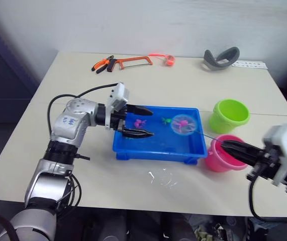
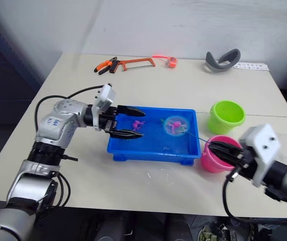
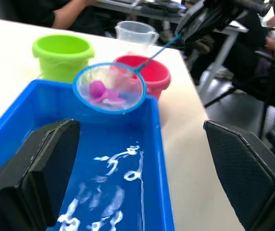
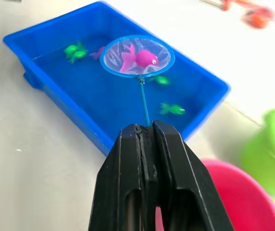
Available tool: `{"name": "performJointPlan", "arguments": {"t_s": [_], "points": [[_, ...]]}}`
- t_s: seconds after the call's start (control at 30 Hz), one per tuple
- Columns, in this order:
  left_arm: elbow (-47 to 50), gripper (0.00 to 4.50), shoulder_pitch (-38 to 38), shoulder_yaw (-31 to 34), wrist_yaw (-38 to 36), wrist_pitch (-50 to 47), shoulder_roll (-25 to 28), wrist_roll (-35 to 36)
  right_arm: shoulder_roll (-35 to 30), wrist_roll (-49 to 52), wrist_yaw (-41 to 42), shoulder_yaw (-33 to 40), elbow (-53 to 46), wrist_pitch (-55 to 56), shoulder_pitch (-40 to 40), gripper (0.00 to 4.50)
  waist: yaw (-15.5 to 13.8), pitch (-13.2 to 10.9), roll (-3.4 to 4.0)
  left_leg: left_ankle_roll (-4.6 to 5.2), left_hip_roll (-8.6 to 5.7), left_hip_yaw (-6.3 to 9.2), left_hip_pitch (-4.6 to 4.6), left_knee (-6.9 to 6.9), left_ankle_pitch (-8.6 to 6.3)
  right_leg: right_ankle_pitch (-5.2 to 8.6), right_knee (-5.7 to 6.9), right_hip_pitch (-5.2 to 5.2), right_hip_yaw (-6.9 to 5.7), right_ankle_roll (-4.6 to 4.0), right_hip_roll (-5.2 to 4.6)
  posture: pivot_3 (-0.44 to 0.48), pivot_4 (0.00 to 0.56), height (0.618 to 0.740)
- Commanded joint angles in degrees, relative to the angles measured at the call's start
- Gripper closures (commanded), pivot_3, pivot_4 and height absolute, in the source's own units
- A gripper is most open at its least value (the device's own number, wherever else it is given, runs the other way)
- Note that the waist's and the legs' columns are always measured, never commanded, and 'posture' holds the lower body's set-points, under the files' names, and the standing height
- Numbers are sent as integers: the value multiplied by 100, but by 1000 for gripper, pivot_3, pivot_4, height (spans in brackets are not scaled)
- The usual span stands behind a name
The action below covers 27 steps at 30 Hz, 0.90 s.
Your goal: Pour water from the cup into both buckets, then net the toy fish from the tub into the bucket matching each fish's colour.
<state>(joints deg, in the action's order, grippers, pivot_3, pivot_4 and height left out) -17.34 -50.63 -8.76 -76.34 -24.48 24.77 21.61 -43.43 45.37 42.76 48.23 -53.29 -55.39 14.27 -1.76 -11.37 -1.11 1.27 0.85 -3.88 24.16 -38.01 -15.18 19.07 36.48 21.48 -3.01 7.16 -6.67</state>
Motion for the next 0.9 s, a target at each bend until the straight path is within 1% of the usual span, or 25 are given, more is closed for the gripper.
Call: {"name": "performJointPlan", "arguments": {"t_s": [0.03,0.1,0.2,0.3,0.4,0.47,0.53,0.67,0.73,0.77,0.8,0.9], "points": [[-369,24,-293,-120,-286,376,-215,-55,159,667,-220,1388,-598,-138,663,4500,19,2,-4,1,2,-1,0,0,0,-1,-2,-1,0,1,2,0,150,740],[-631,24,-437,-184,-363,597,-420,-116,279,716,-260,2073,-663,35,1339,4500,25,2,-3,9,-3,-4,-1,0,-4,-3,-8,-1,5,5,-3,0,150,740],[-898,24,-576,-225,-486,821,-629,-172,412,570,-339,2554,-671,452,2139,4500,29,3,-3,30,-1,-3,-3,2,-16,-4,-23,-2,6,6,1,0,150,740],[-1098,24,-668,-239,-583,983,-771,-227,526,-62,-328,2531,-671,1112,2812,4500,47,3,-2,30,1,-5,-4,4,-16,-4,-25,0,8,6,2,0,150,740],[-1230,24,-724,-232,-623,1088,-851,-277,548,-1085,-237,2184,-671,1983,3312,4500,41,5,2,31,0,-4,-4,8,-17,-4,-29,1,10,6,2,0,150,740],[-1285,24,-750,-213,-637,1121,-867,-298,497,-1821,-146,1950,-671,2532,3516,4500,43,5,2,30,0,-4,-4,8,-17,-4,-32,2,10,6,4,0,150,740],[-1325,24,-762,-196,-649,1147,-850,-308,455,-2346,-91,1761,-671,2939,3604,4500,43,5,2,30,0,-4,-4,8,-17,-4,-32,1,10,6,4,0,150,740],[-1304,24,-739,-167,-626,1146,-783,-333,61,-4353,26,1383,-275,4829,3894,4500,36,5,2,30,-1,-3,-1,9,-17,-4,-36,2,9,6,4,0,150,740],[-1252,24,-715,-144,-596,1119,-750,-333,-206,-5798,-216,1419,344,6313,4106,4500,34,5,3,28,-4,-5,-1,8,-16,-5,-39,2,10,8,4,0,150,740],[-1243,24,-710,-135,-592,1114,-737,-332,-262,-6213,-300,1430,538,6755,4130,4500,35,5,3,27,-5,-5,-1,8,-15,-5,-39,2,10,9,5,0,150,740],[-1242,24,-709,-129,-592,1114,-731,-333,-269,-6462,-350,1428,668,7055,4112,4500,34,5,3,9,-4,-4,-1,8,-5,-5,-41,1,8,9,7,0,150,740],[-1153,24,-659,-102,-556,1072,-654,-344,-341,-6848,-685,1551,994,7584,3810,4500,36,5,1,5,-11,-6,-1,8,-2,-6,-46,0,10,12,6,0,150,740]]}}
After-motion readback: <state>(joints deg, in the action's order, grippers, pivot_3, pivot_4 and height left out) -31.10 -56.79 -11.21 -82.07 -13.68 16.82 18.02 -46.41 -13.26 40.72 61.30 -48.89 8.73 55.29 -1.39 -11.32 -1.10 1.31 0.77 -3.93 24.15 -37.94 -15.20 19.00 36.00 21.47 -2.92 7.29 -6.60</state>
